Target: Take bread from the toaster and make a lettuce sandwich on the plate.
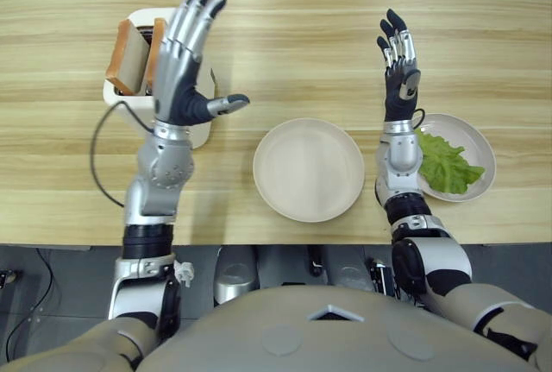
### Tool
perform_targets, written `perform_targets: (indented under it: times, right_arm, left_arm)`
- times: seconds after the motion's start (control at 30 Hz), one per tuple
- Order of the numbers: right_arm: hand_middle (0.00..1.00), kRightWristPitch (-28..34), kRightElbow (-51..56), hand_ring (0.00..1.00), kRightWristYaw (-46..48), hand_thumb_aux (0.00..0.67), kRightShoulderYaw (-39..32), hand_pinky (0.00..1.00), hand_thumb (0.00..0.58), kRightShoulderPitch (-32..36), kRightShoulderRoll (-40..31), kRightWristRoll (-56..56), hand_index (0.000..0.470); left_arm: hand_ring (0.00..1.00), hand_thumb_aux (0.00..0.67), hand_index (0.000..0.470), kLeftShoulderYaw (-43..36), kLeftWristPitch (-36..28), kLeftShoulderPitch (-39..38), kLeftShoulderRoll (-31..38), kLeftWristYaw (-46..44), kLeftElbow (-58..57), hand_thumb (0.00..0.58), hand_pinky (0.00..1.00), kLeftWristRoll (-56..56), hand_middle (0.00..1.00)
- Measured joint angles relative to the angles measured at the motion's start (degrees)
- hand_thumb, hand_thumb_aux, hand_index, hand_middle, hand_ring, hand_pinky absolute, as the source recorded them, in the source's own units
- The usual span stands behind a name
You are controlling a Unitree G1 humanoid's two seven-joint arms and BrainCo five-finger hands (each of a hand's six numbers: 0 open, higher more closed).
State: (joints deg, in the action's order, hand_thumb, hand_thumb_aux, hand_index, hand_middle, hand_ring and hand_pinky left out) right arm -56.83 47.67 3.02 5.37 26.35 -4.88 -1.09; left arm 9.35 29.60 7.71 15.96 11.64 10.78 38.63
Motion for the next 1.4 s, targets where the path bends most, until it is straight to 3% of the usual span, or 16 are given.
perform_targets:
  times: [0.17, 0.47, 0.87, 1.37, 1.4]
  right_arm:
    - [0.00, -0.1, 0.8, 0.00, 0.0, 0.000, -0.1, 0.00, 0.000, 0.1, 0.2, -0.2, 0.000]
    - [0.00, -0.6, 1.1, 0.00, -0.1, 0.000, -0.1, 0.00, 0.000, 0.1, 0.6, -0.2, 0.000]
    - [0.00, -0.7, 1.3, 0.00, -0.3, 0.000, -0.1, 0.00, 0.000, 0.3, 1.0, -0.3, 0.000]
    - [0.00, -0.9, 1.4, 0.00, -0.4, 0.000, -0.1, 0.00, 0.000, 0.4, 1.2, -0.3, 0.000]
    - [0.00, -0.9, 1.4, 0.00, -0.4, 0.000, -0.1, 0.00, 0.000, 0.4, 1.2, -0.3, 0.000]
  left_arm:
    - [0.00, 0.000, 0.000, 5.6, -8.4, -0.6, 5.7, -1.0, 4.8, 0.000, 0.00, 2.0, 0.00]
    - [0.00, 0.000, 0.000, 10.1, -19.3, -3.9, 12.6, 1.4, -8.7, 0.000, 0.00, 3.4, 0.00]
    - [0.00, 0.000, 0.000, 6.5, -26.0, -3.9, 14.8, 0.7, -14.6, 0.000, 0.00, 1.2, 0.00]
    - [0.00, 0.003, 0.002, 4.3, -27.9, -2.0, 16.7, 0.1, -21.7, 0.005, 0.00, -3.4, 0.00]
    - [0.00, 0.171, 0.117, 3.9, -27.9, -2.0, 16.8, 0.2, -22.2, 0.258, 0.00, -3.5, 0.00]
